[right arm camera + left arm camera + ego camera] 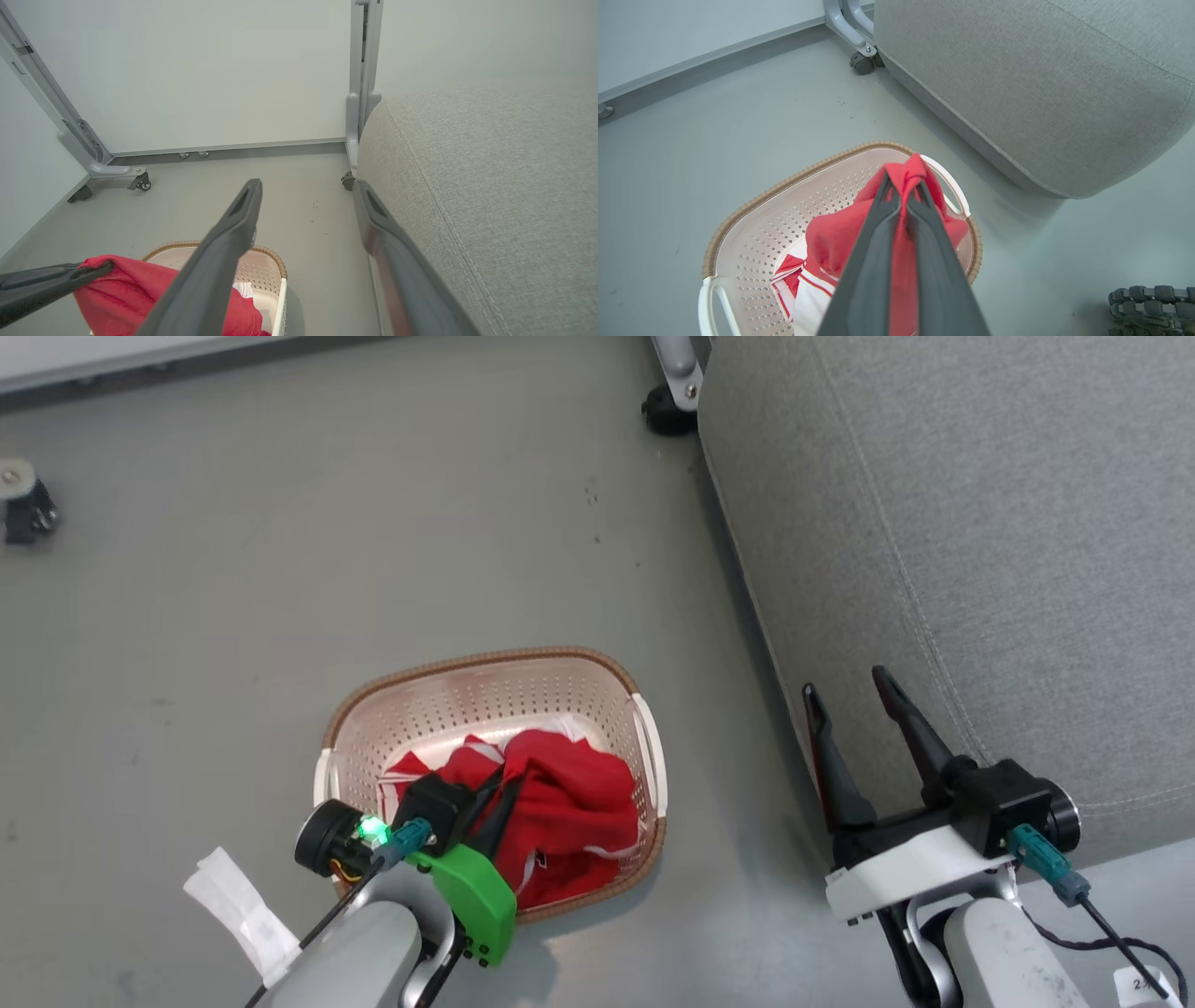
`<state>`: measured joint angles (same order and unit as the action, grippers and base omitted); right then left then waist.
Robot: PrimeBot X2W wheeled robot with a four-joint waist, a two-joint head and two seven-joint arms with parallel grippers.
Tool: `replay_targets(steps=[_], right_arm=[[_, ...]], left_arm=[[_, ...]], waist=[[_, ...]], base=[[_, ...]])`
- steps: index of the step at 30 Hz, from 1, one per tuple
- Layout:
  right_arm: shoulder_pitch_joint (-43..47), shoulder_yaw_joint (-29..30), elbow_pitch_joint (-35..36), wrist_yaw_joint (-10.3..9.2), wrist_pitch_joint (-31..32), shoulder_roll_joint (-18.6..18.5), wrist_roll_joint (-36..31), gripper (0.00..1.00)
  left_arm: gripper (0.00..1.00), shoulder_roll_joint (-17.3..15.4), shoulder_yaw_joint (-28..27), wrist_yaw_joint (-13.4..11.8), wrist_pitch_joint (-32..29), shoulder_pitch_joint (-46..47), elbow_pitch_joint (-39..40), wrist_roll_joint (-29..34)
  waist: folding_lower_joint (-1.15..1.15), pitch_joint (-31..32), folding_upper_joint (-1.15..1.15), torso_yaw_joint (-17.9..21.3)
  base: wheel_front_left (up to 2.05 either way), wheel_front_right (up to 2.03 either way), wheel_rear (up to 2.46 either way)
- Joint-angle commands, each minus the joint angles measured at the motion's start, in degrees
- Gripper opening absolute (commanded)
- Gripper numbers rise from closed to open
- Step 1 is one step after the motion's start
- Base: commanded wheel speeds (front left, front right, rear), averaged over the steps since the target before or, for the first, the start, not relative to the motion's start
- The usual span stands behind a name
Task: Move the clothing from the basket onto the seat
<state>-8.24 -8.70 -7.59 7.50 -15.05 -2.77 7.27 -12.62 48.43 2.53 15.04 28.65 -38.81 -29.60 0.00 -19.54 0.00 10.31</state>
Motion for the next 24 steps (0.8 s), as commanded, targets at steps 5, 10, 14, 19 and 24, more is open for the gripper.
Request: replay_targets(steps=[5, 10, 14, 19, 24], right_arm=[[4.2, -1.3, -1.4, -0.01, -0.2, -0.2, 0.0, 1.0], [6.2, -2.0, -2.0, -0.01, -0.2, -0.2, -0.2, 1.0], [7.3, -2.5, -2.8, -0.01, -0.2, -0.2, -0.8, 1.0], [7.4, -3.2, -3.5, -0.01, -0.2, -0.2, -0.7, 1.0], [7.1, -4.6, -3.9, -0.01, -0.2, -0.2, -0.6, 1.0]], left_arm=[[0.0, -0.3, -5.6, 0.4, 0.2, -6.5, 6.7, 3.6], [0.0, 0.2, -8.8, 1.1, 0.2, -9.3, 11.4, 6.6], [0.0, 0.7, -10.5, 1.9, 0.2, -10.0, 13.8, 8.2], [0.0, 1.5, -12.2, 2.6, 0.2, -9.2, 16.3, 10.6], [0.0, 2.4, -12.7, 3.5, 0.2, -8.0, 18.4, 11.4]], waist=[[0.0, 15.3, 0.0, -1.0], [0.0, 18.1, 0.0, -1.3], [0.0, 19.6, 0.0, -1.8], [0.0, 20.6, 0.0, -2.1], [0.0, 20.9, 0.0, -2.2]], base=[[0.0, 0.0, 0.0], [0.0, 0.0, 0.0], [0.0, 0.0, 0.0], [0.0, 0.0, 0.0], [0.0, 0.0, 0.0]])
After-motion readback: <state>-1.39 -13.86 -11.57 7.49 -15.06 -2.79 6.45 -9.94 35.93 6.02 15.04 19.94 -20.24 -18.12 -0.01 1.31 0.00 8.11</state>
